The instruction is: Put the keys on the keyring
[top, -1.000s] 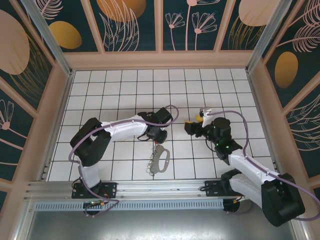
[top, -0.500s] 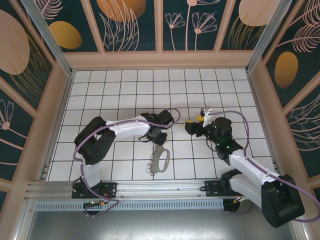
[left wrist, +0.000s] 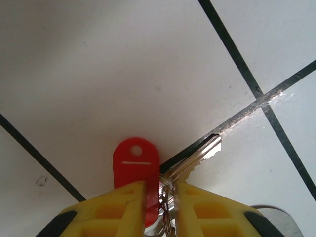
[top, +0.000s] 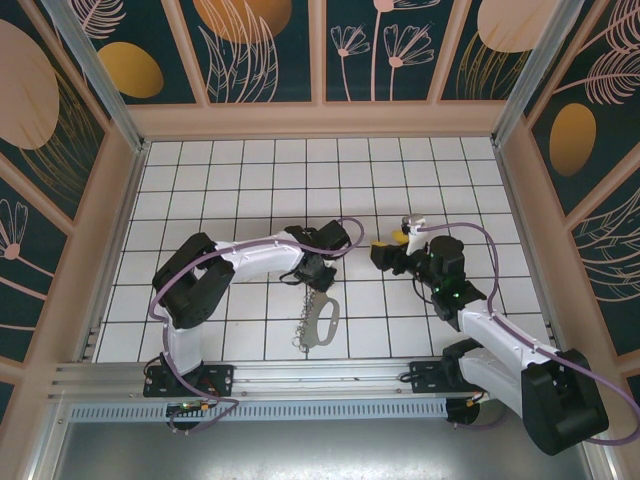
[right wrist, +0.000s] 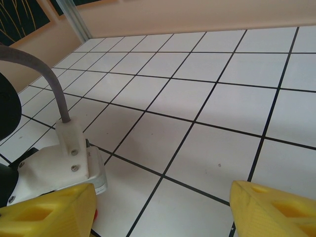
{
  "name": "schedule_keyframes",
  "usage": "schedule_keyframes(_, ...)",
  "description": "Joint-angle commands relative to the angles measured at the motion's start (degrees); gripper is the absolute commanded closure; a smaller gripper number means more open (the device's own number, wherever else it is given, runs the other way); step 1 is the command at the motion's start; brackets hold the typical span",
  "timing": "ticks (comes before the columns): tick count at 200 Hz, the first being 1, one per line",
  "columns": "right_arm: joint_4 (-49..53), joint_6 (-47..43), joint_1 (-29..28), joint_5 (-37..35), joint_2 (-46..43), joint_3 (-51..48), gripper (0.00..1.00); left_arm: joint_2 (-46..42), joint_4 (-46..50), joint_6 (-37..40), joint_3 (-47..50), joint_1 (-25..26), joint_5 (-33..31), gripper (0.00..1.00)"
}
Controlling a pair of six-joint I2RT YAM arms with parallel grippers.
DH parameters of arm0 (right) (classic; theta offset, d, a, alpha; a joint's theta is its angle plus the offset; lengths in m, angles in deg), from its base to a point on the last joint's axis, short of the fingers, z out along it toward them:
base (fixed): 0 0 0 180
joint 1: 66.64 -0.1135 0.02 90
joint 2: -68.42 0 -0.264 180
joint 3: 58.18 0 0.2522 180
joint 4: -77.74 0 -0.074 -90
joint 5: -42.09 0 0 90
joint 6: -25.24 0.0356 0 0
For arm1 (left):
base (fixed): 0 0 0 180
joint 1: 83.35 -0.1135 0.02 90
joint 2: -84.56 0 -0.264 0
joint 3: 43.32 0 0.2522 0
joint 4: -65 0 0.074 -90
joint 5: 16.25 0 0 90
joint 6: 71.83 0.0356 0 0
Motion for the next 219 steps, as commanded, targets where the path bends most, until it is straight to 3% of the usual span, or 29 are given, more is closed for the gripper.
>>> schedule_keyframes(1,-2.83,0.5,0.53,0.59,-0.88,-0.89,0.29,0.85,2.83,0.89,-0.79,0.39,-0.87,0.8)
schedule_keyframes(94,-3.4,0.77,0.64,0.43,-0.93,-1.16,0.29,0.2,3.41,0.65,-0.69,0.89,-0.36,0.81)
schedule_keyframes(159,-3.46,0.68,0.79,0.0,-0.73,-1.35,0.29,-1.06,3.06,0.27,-0.39,0.99,0.17,0.98)
schedule_keyframes(219,-4.19,0.59,0.88,-0.01,-0.03,-1.69,0.29,-6.89,1.91,0.7,-1.66,0.86,0.14,1.0)
